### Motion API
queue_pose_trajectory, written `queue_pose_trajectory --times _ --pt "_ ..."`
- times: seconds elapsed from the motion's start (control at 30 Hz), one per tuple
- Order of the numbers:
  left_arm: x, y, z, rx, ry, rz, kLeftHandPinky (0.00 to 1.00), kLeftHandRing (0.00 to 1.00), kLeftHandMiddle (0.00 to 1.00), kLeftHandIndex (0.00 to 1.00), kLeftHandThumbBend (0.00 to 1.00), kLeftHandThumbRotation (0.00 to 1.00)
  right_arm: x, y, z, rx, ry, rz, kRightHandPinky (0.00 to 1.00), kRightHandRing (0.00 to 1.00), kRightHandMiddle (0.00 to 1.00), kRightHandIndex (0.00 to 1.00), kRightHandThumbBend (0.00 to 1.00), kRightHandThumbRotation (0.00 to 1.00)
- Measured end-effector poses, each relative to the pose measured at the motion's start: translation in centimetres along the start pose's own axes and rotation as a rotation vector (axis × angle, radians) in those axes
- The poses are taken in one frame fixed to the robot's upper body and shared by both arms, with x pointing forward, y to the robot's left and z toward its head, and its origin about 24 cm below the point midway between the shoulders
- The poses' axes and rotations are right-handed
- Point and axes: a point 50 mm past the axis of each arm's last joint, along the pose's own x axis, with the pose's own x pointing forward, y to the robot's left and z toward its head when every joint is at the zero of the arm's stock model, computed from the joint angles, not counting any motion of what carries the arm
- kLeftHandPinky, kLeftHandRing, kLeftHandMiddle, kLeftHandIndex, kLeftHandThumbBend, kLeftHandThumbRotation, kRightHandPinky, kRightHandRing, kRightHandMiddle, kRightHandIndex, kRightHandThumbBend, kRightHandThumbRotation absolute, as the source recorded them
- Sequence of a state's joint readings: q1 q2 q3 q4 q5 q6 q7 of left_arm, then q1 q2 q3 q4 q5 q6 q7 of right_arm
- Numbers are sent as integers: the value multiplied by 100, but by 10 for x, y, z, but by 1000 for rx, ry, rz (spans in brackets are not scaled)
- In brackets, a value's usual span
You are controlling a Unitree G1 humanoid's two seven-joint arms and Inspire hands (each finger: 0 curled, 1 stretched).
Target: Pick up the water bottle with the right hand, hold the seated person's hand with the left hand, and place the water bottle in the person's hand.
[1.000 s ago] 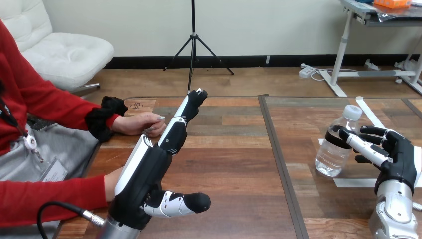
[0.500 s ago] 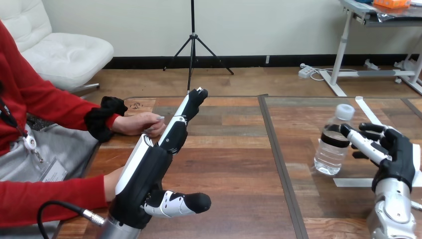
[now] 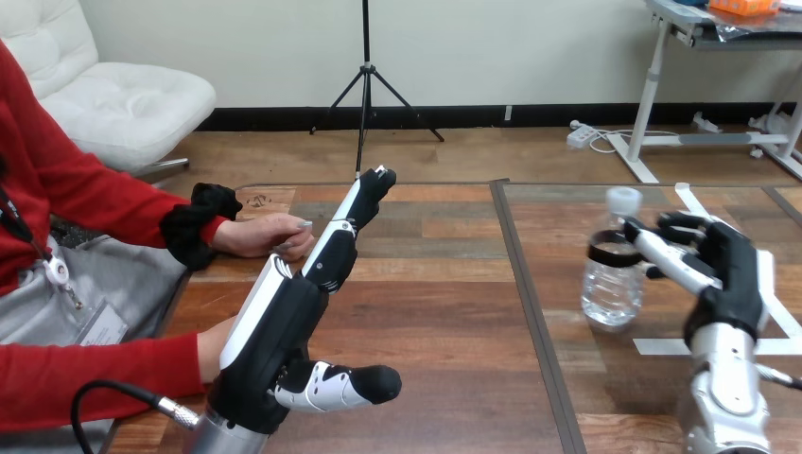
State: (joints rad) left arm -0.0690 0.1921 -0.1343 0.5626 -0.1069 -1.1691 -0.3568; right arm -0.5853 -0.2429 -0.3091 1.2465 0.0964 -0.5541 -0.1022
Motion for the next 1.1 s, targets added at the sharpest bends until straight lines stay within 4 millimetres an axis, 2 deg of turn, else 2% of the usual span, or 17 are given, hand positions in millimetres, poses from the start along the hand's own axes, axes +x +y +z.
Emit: queue_pose_trajectory --times 0.37,0.77,0.87,1.1 --pt "0 0 0 0 3 -2 100 100 100 100 100 78 0 12 5 -72 -39 58 49 55 56 52 91 0" --pt "0 0 0 0 2 1 100 100 100 100 100 77 -1 18 8 -158 -70 110 60 68 68 70 94 0" --pt "0 0 0 -1 3 1 100 100 100 100 100 77 -1 18 8 -154 -65 126 64 74 75 77 94 0" --pt "0 0 0 0 3 0 100 100 100 100 100 77 -3 17 4 -159 -49 159 74 83 84 87 96 8"
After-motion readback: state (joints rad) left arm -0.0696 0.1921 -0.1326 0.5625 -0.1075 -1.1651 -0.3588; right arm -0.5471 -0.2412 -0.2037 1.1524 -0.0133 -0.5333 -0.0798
